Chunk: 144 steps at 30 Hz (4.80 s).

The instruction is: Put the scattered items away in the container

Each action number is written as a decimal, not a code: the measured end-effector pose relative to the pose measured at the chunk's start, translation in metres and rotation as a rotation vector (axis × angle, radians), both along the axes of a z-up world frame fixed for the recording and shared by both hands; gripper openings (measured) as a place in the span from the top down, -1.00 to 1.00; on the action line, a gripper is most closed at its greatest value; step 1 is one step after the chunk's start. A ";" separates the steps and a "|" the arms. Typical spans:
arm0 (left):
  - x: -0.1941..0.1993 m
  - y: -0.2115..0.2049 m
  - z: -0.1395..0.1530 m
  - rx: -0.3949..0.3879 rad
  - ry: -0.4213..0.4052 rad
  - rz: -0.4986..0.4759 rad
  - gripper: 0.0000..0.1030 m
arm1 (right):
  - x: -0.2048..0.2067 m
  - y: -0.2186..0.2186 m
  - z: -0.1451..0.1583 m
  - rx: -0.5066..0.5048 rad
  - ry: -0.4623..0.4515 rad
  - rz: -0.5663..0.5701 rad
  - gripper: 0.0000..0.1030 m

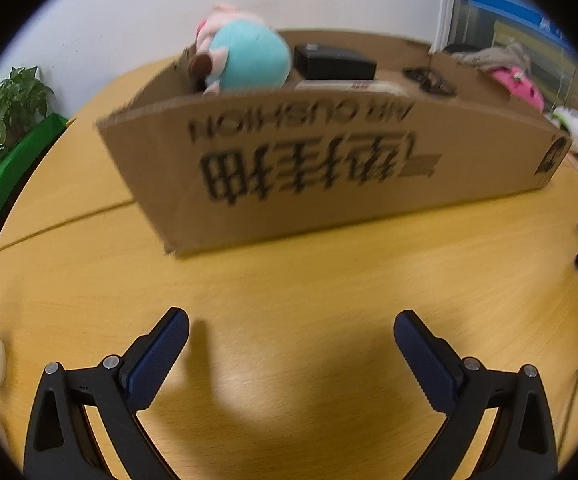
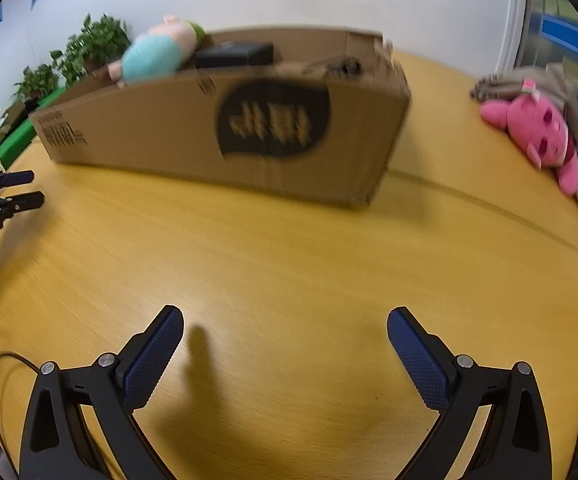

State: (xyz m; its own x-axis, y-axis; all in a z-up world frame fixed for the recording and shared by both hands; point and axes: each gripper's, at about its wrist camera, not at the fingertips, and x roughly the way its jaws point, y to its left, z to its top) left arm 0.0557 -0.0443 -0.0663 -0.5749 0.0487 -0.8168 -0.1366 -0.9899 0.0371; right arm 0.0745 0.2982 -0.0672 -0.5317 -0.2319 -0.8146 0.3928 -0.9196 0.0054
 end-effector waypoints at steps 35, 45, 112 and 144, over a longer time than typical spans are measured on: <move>-0.010 -0.022 0.009 0.036 0.002 -0.126 -1.00 | -0.025 -0.008 0.002 0.017 0.020 0.109 -1.00; -0.010 -0.022 0.009 0.034 0.002 -0.128 -1.00 | -0.025 -0.008 0.002 0.018 0.018 0.111 -1.00; -0.003 -0.013 0.012 0.037 0.002 -0.140 -1.00 | -0.012 -0.004 0.007 0.014 0.023 0.119 -1.00; 0.000 -0.011 0.010 0.036 0.003 -0.140 -1.00 | 0.016 -0.016 0.009 0.013 0.025 0.260 -1.00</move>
State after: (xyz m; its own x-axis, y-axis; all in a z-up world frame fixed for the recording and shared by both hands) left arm 0.0559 -0.0554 -0.0567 -0.5632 0.1579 -0.8111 -0.2738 -0.9618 0.0029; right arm 0.0902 0.2822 -0.0582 -0.4756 -0.3525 -0.8060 0.6156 -0.7878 -0.0186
